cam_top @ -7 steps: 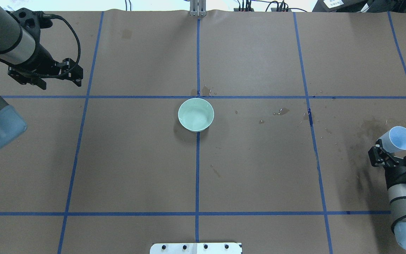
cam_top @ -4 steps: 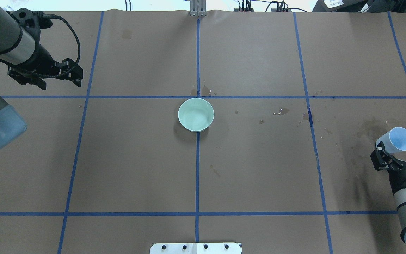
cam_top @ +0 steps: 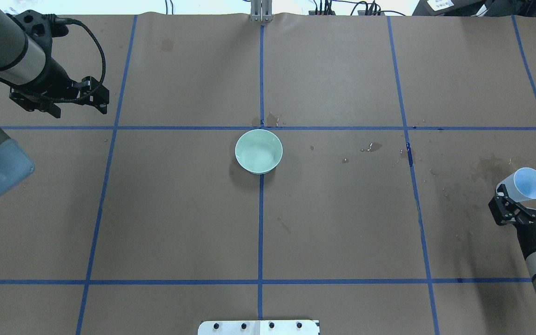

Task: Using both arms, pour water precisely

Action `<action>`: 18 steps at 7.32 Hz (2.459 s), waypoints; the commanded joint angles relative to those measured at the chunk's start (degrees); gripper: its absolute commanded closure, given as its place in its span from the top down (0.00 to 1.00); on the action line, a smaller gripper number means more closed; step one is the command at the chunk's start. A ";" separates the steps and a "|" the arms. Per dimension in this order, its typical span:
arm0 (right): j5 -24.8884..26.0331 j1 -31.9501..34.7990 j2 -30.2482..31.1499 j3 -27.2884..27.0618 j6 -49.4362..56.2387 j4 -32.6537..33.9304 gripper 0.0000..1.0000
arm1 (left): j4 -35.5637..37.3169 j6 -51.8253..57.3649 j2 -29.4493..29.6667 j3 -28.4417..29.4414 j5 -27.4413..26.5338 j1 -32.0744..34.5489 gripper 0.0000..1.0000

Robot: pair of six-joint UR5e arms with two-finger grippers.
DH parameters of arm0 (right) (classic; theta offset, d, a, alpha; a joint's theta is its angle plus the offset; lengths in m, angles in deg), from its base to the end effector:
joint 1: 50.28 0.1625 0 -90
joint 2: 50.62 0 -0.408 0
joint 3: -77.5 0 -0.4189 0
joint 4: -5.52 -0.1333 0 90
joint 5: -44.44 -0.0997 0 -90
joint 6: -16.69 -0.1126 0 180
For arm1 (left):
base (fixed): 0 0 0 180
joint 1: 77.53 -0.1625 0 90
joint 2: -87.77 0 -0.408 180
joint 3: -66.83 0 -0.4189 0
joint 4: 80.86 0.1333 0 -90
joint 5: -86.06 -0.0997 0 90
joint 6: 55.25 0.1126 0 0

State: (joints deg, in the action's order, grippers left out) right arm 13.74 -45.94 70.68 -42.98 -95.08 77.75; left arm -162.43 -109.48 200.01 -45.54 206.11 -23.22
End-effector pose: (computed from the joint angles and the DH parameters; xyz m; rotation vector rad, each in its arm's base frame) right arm -0.3007 -0.2536 0.5430 0.9882 -0.4273 0.5645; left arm 0.2821 -0.5246 0.2658 0.0783 0.7941 -0.1407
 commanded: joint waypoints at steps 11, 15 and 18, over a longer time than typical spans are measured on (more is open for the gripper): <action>-60.48 52.50 -19.59 -3.91 71.76 -0.68 0.99 | -26.50 -24.76 11.06 15.58 -5.53 -14.83 1.00; -77.43 61.01 -25.31 5.93 80.09 0.19 0.99 | -37.00 -29.26 15.10 24.55 -11.85 -20.21 1.00; -83.20 63.86 -27.43 11.58 81.36 1.50 0.99 | -36.91 -29.27 18.97 30.61 -12.65 -22.14 0.99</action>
State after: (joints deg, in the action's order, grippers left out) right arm -68.25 17.22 43.74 -33.12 -14.05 78.28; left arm -199.29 -138.76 217.54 -17.39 193.64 -44.87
